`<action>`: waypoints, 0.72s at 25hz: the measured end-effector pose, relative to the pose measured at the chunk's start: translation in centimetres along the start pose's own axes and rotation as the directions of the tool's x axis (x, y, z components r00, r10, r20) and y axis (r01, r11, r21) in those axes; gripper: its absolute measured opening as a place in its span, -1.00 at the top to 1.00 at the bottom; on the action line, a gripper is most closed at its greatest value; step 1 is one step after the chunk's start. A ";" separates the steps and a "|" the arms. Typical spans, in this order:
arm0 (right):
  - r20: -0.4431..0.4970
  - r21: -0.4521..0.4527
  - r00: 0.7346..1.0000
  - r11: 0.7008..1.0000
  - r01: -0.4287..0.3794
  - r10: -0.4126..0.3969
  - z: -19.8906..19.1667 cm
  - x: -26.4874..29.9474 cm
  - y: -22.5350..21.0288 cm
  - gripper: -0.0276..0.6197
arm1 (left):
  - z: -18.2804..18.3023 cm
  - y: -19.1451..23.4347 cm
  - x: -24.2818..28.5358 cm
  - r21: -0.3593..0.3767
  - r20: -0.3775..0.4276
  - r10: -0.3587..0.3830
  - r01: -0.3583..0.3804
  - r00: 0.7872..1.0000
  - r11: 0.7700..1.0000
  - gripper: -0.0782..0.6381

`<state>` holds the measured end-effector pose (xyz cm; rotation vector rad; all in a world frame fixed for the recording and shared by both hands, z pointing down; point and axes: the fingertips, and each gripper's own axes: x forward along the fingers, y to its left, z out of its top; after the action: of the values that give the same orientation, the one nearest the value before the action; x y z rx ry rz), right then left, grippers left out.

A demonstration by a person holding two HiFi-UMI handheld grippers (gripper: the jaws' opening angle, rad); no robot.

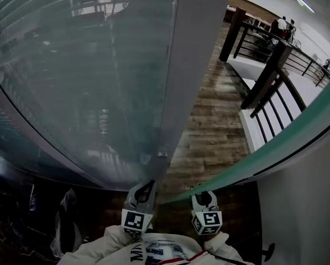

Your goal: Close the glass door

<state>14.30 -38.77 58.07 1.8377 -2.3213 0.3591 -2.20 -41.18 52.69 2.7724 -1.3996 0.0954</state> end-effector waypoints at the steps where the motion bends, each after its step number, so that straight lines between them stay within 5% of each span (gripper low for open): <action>1: 0.007 0.004 1.000 1.000 0.010 -0.010 0.1 0.2 -0.1 0.53 | 0.0 0.2 0.1 -0.002 0.006 -0.009 0.009 1.000 1.000 0.77; 18: 0.021 0.002 0.999 0.999 0.039 -0.039 1.1 3.0 -0.8 0.53 | 0.5 2.0 2.9 -0.004 0.014 -0.013 0.013 1.000 1.000 0.77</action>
<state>14.41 -42.04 57.93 1.8941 -2.2959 0.3380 -2.11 -44.71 52.41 2.7835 -1.3837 0.0721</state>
